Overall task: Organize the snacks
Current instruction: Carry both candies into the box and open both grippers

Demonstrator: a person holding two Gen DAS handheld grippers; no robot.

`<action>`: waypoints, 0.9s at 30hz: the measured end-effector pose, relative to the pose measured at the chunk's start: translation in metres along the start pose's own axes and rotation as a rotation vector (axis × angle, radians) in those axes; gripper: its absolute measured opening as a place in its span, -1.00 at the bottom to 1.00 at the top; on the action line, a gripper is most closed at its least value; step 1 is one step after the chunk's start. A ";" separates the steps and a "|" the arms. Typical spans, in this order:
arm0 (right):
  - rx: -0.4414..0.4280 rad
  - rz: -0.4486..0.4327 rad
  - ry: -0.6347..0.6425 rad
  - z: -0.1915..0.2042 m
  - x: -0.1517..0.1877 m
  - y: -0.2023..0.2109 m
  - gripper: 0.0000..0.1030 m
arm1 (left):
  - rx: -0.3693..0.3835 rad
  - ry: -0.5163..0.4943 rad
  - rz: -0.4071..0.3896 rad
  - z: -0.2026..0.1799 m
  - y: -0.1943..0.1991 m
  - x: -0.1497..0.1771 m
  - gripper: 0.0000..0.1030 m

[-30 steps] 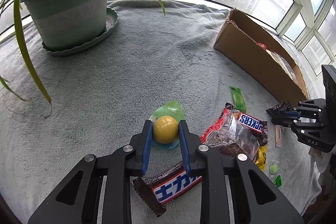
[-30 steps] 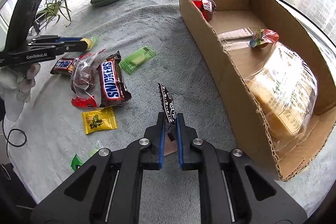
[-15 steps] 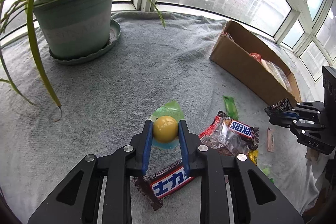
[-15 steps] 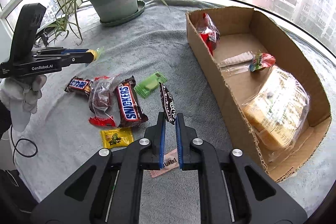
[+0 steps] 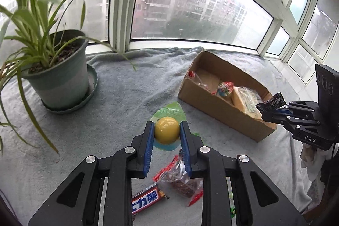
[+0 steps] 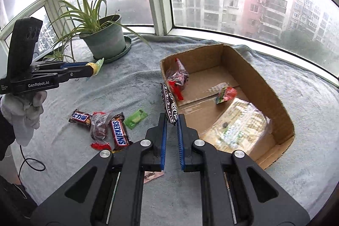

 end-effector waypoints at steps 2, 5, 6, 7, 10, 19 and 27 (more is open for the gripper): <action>0.021 -0.007 -0.014 -0.014 -0.004 0.004 -0.82 | 0.012 -0.013 -0.008 -0.010 -0.005 -0.010 -0.56; 0.055 -0.016 -0.032 -0.035 -0.008 0.009 -0.82 | 0.027 -0.039 -0.015 -0.025 -0.015 -0.023 -0.56; 0.062 -0.017 -0.039 -0.042 -0.009 0.011 -0.82 | 0.031 -0.046 -0.017 -0.031 -0.018 -0.027 -0.56; 0.071 -0.018 -0.046 -0.049 -0.009 0.012 -0.82 | 0.036 -0.054 -0.018 -0.036 -0.021 -0.030 -0.56; 0.098 -0.015 -0.058 -0.066 -0.009 0.014 -0.82 | 0.051 -0.081 -0.021 -0.053 -0.030 -0.039 -0.56; 0.153 0.009 -0.098 -0.108 -0.002 0.006 -0.82 | 0.078 -0.150 -0.014 -0.094 -0.054 -0.055 -0.56; 0.169 0.052 -0.108 -0.119 0.007 -0.009 -0.82 | 0.090 -0.182 0.013 -0.119 -0.080 -0.060 -0.56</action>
Point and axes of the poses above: each gripper's, at about its wrist camera, not at the fingertips, and y roughly against the way its jaws point, z to its left, x to its underside, the point moved 7 cm from there along -y, roughly the way its jaws point, and after that the axes turned 1 degree about x, right-handed, at the moved point
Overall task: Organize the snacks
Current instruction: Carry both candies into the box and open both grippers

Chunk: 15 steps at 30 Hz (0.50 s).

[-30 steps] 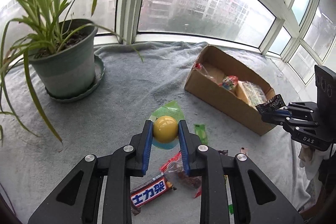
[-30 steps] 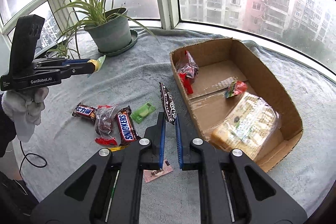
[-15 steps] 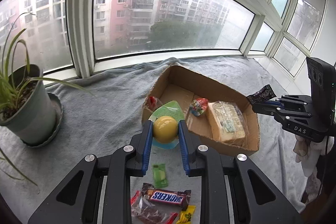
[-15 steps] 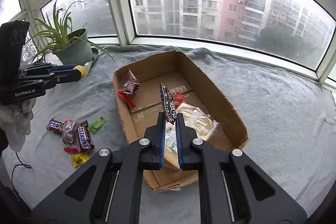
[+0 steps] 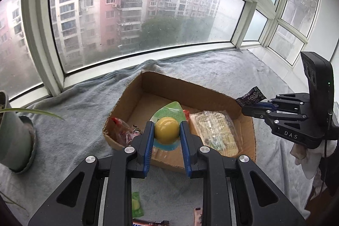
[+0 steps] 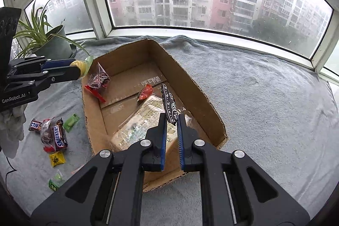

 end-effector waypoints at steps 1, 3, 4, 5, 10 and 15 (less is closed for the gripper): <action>-0.005 0.005 -0.002 0.000 0.001 -0.001 -0.81 | 0.001 -0.001 0.002 -0.002 -0.002 0.000 -0.56; 0.005 0.003 -0.005 -0.001 0.002 -0.001 -0.81 | 0.007 -0.010 0.011 -0.008 -0.007 0.000 -0.56; 0.012 -0.001 -0.003 -0.002 0.002 -0.001 -0.81 | 0.005 -0.015 0.013 -0.010 -0.008 0.000 -0.56; 0.014 0.002 -0.005 -0.003 0.002 -0.001 -0.78 | 0.004 -0.018 0.014 -0.012 -0.009 0.000 -0.56; 0.042 -0.029 -0.005 -0.004 0.001 0.008 0.33 | -0.001 -0.028 0.027 -0.018 -0.012 0.000 -0.53; 0.046 -0.036 -0.010 -0.002 0.001 0.012 0.61 | -0.017 -0.028 0.012 -0.019 -0.008 -0.002 -0.15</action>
Point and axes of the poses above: each gripper's, at about its wrist camera, not at the fingertips, and y roughly against the way its jaws point, z to its left, x to its underside, the point moved 7 cm from there along -y, roughly the way its jaws point, and after that the axes turned 1 degree about x, right-handed, at the moved point
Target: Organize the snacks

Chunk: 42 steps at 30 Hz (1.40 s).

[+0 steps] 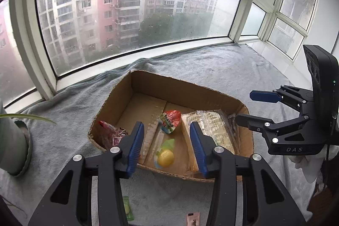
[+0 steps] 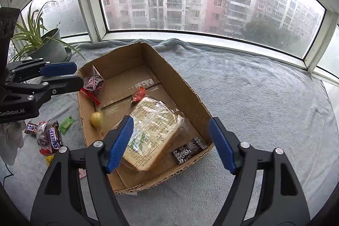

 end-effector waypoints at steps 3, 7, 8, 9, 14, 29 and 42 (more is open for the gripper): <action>0.008 -0.001 0.006 0.002 0.000 0.002 0.62 | 0.002 -0.002 -0.001 -0.001 0.002 0.000 -0.15; 0.006 -0.004 0.006 0.005 0.000 0.007 0.62 | -0.001 -0.003 -0.013 -0.001 0.008 -0.003 -0.15; 0.001 -0.008 0.001 0.006 0.000 0.009 0.62 | -0.002 -0.001 -0.016 0.000 0.010 -0.003 -0.15; -0.004 -0.012 -0.006 0.005 0.000 0.012 0.62 | -0.002 0.001 -0.019 0.001 0.012 -0.004 -0.15; -0.026 -0.042 -0.061 -0.002 -0.002 0.032 0.62 | -0.012 0.016 -0.036 0.010 0.026 -0.005 -0.15; -0.121 -0.106 -0.147 0.016 0.021 0.091 0.62 | -0.077 0.134 -0.073 0.073 0.103 0.042 -0.15; -0.199 0.011 -0.042 0.113 0.089 0.072 0.62 | -0.153 0.328 -0.020 0.117 0.149 0.145 -0.15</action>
Point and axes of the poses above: each gripper's, at about its wrist camera, not at the fingertips, and y roughly against the way its jaws point, z to its left, x to its underside, the point moved 7 cm from there along -y, roughly the way its jaws point, and after that the axes turned 1 degree about x, right-handed, at the moved point
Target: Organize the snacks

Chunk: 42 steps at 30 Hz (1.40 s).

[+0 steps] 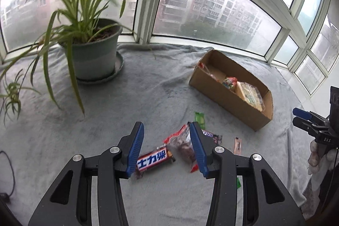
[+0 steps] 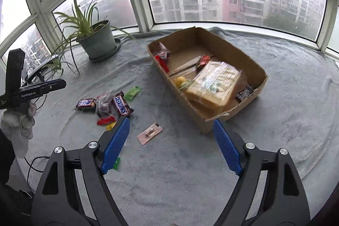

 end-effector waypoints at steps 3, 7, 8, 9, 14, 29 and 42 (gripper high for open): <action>-0.024 0.056 -0.004 0.012 0.017 -0.020 0.62 | 0.003 0.040 0.031 0.006 -0.003 0.024 -0.15; -0.064 0.122 -0.040 0.021 0.031 -0.046 0.61 | -0.028 0.021 0.071 0.010 -0.013 0.042 -0.15; -0.068 0.138 -0.044 0.022 0.033 -0.052 0.53 | -0.025 0.020 0.075 0.012 -0.014 0.044 -0.15; -0.073 0.153 -0.046 0.023 0.035 -0.057 0.44 | -0.024 0.019 0.079 0.015 -0.016 0.045 -0.15; -0.096 0.203 -0.117 0.021 0.035 -0.081 0.22 | 0.013 0.008 0.108 0.025 -0.031 0.041 -0.15; -0.075 0.241 -0.167 0.021 0.028 -0.109 0.03 | 0.111 -0.103 0.252 0.031 -0.072 0.034 -0.15; 0.026 0.240 -0.061 0.040 0.019 -0.122 -0.17 | 0.128 -0.144 0.290 0.014 -0.067 0.064 -0.15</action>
Point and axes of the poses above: each gripper's, at about its wrist camera, not at the fingertips, and y roughly against the way its jaws point, z to its left, x to its underside, the point moved 7 cm from there along -y, roughly the way its jaws point, and after that the axes turned 1 degree about x, right-handed, at the moved point
